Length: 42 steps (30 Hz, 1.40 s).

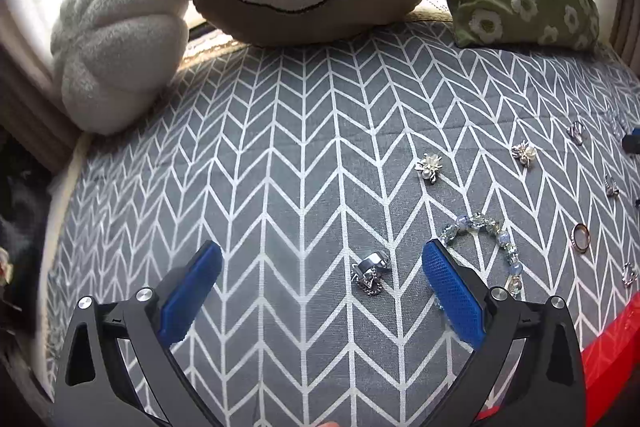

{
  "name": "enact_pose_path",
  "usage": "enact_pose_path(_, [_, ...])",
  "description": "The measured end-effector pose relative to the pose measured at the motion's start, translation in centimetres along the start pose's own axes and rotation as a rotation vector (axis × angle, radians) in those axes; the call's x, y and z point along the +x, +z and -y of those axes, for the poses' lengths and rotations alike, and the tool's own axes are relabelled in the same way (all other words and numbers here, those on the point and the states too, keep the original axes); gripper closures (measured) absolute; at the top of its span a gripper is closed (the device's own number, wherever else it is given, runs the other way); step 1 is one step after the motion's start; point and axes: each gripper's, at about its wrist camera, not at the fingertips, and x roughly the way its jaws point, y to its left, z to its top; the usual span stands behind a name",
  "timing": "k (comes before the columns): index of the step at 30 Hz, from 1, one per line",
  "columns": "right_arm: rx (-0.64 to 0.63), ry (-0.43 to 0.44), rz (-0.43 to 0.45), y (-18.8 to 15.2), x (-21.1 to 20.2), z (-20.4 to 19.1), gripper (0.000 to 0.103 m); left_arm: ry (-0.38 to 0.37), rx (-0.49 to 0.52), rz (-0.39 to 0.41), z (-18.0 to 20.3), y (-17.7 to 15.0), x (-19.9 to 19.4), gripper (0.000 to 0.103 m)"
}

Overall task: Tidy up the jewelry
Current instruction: 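Grasp a silver ring with the left tool while the right tool grasps the light blue beaded bracelet, then carry the ring and bracelet into the red tray and open both tools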

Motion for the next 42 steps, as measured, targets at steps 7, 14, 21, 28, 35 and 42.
enact_pose_path(7, [0.037,0.016,-0.009,0.3,0.8,0.6,0.041,-0.055,-0.080,-0.018,-1.2,0.3,1.2,0.008])
enact_pose_path(14, [0.054,0.023,-0.018,0.2,1.1,0.7,0.041,-0.112,-0.108,-0.065,-1.0,-0.1,2.5,0.038])
enact_pose_path(21, [0.048,0.015,-0.020,0.1,1.5,0.7,0.047,-0.135,-0.119,-0.079,-0.7,-0.3,2.3,0.043])
enact_pose_path(28, [0.035,-0.026,-0.008,0.4,1.8,0.7,0.070,-0.167,-0.102,-0.081,0.0,-0.4,1.7,0.082])
enact_pose_path(35, [0.012,-0.088,0.016,0.3,1.8,0.8,0.092,-0.184,-0.109,-0.084,-0.2,-0.4,1.7,0.082])
enact_pose_path(42, [0.032,-0.034,0.046,-0.1,0.7,1.3,0.094,-0.198,-0.118,-0.076,-0.7,-0.4,1.2,0.083])
